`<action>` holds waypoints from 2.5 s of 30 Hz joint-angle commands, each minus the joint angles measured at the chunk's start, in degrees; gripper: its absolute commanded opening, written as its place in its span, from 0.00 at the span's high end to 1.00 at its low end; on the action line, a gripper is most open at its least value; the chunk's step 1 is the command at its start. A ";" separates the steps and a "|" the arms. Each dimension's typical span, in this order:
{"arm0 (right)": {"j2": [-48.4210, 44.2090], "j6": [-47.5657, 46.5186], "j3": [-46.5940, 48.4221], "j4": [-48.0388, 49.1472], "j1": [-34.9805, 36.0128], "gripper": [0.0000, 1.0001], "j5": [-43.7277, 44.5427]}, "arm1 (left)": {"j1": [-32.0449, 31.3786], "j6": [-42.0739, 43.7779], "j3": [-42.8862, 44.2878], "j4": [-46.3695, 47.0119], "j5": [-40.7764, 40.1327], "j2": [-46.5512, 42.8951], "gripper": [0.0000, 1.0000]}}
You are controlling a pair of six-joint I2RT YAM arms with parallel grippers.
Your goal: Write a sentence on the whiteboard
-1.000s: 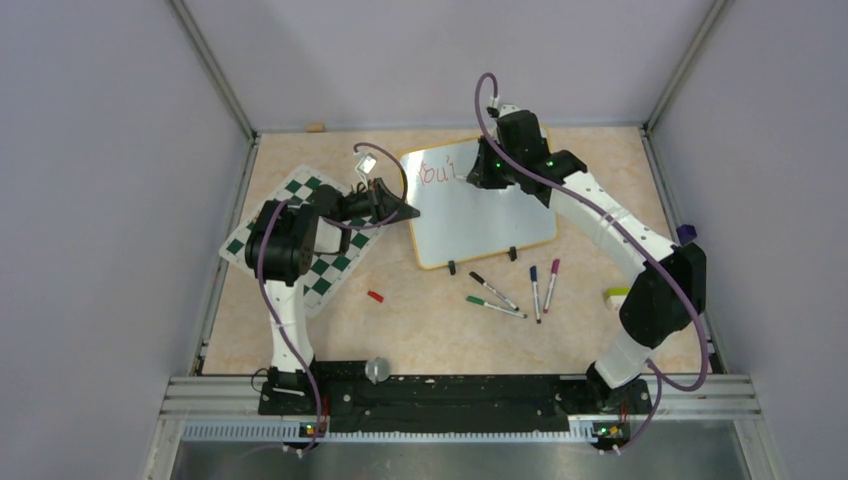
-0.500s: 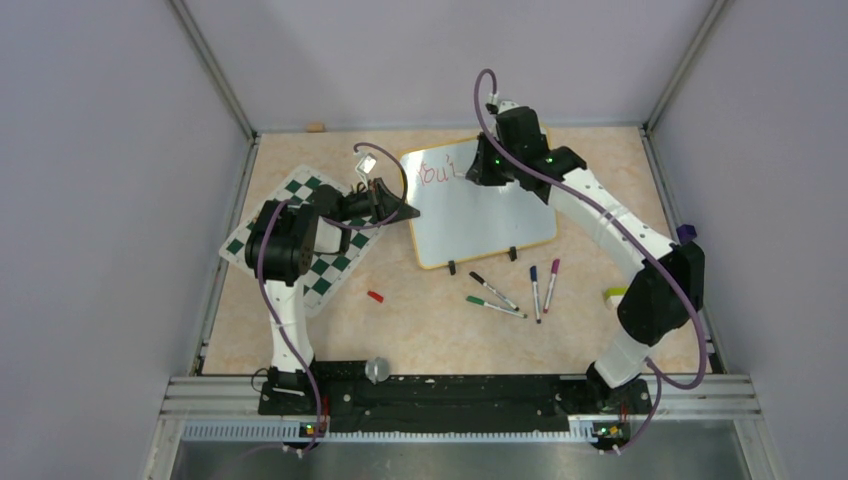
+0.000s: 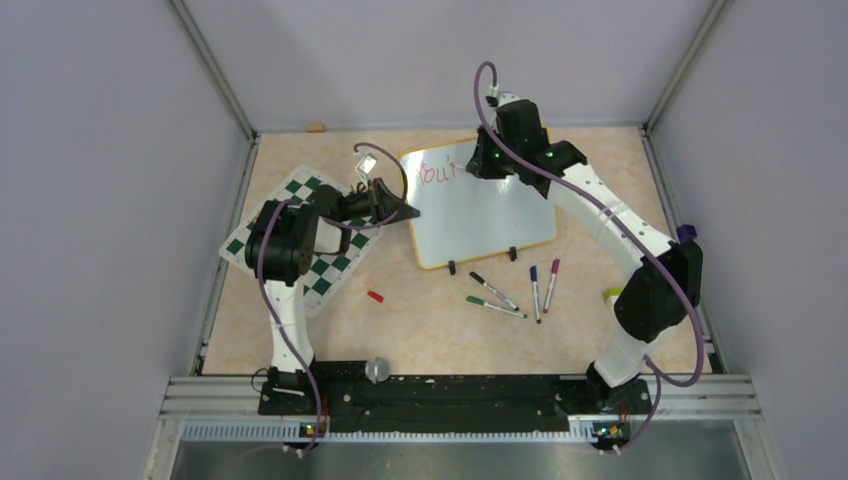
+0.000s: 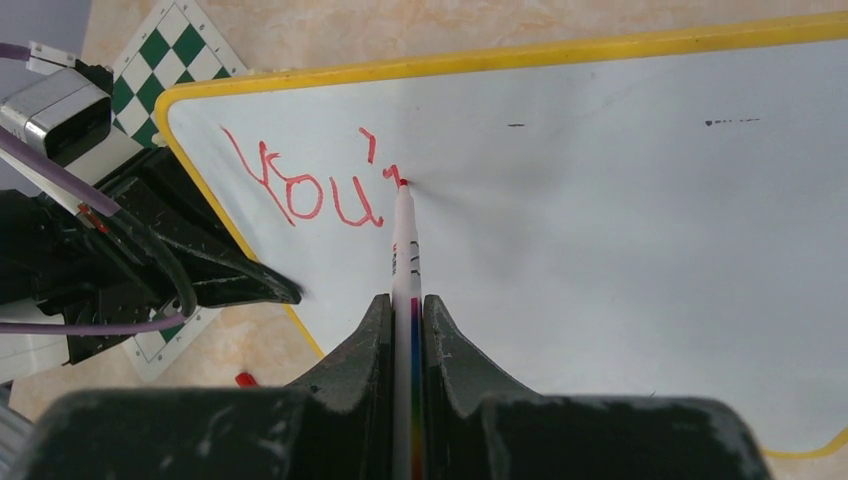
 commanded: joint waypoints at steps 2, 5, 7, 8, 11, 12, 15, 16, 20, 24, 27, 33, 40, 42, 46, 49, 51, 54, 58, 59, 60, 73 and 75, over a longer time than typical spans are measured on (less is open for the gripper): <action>1.35 -1.05 3.91 0.72 -1.40 1.00 2.67 | -1.24 0.69 0.26 5.88 6.60 -2.22 1.00; 1.41 -1.13 4.17 0.59 -1.48 1.00 2.72 | -1.24 0.58 0.35 5.87 6.66 -2.24 1.00; 1.29 -1.11 4.16 0.50 -1.50 1.00 2.89 | -1.24 0.55 0.44 5.88 6.71 -2.15 1.00; 1.25 -1.16 4.10 0.50 -1.49 1.00 2.87 | -1.24 0.55 0.44 5.88 6.69 -2.13 1.00; 0.84 -1.13 3.93 0.55 -1.42 1.00 2.65 | -1.24 0.55 0.52 5.88 6.76 -2.15 1.00; 0.63 -1.03 3.77 0.59 -1.49 1.00 2.39 | -1.24 0.55 0.53 5.88 6.72 -2.13 1.00; -1.02 -0.89 2.50 1.67 -1.43 1.00 1.50 | -1.24 0.52 0.53 5.88 6.72 -2.03 1.00; -1.71 -0.91 1.52 2.65 -1.47 1.00 1.11 | -1.24 0.47 0.53 5.87 6.70 -2.08 1.00; -4.21 -1.38 -2.02 6.68 -2.11 1.00 -2.50 | -1.24 0.48 0.53 5.88 6.63 -2.01 1.00; -6.91 -1.14 -5.35 10.95 -2.40 1.00 -4.12 | -1.24 0.63 0.23 5.88 6.57 -2.17 1.00; -8.42 -0.78 -7.11 12.29 -2.47 1.00 -4.78 | -1.24 0.81 0.04 5.88 6.57 -2.33 1.00; -9.58 -0.93 -8.40 11.71 -2.54 1.00 -3.93 | -1.24 0.77 0.15 5.88 6.66 -2.33 1.00; -8.03 -0.60 -7.68 7.42 -2.56 1.00 -1.01 | -1.24 0.73 0.17 5.88 6.62 -2.31 1.00; -7.69 -0.45 -7.53 6.71 -2.50 1.00 -0.92 | -1.24 0.72 0.17 5.88 6.66 -2.31 1.00; -7.34 -0.27 -7.61 6.66 -2.51 1.00 -1.10 | -1.24 0.73 0.09 5.88 6.74 -2.41 1.00; -6.70 -0.32 -7.09 6.75 -2.56 1.00 -1.44 | -1.24 0.80 0.09 5.83 6.75 -2.40 1.00; -6.30 -0.30 -6.66 6.80 -2.56 1.00 -1.77 | -1.24 0.81 0.00 5.88 6.70 -2.49 1.00; -5.90 -0.30 -6.31 6.94 -2.55 1.00 -1.84 | -1.24 0.90 -0.13 5.88 6.66 -2.50 1.00; -5.40 -0.25 -6.18 6.96 -2.51 1.00 -1.84 | -1.24 1.00 -0.26 5.88 6.72 -2.65 1.00; -5.32 -0.16 -6.05 7.00 -2.50 1.00 -1.92 | -1.24 0.99 -0.26 5.88 6.70 -2.61 1.00; -5.26 -0.20 -6.05 7.08 -2.55 1.00 -1.97 | -1.24 0.99 -0.24 5.88 6.74 -2.67 1.00; -3.63 -0.36 -4.51 5.81 -2.54 1.00 -0.30 | -1.24 0.92 -0.09 5.88 6.74 -2.57 1.00; -3.63 -0.39 -4.52 5.51 -2.50 1.00 0.22 | -1.24 0.90 -0.13 5.88 6.77 -2.53 1.00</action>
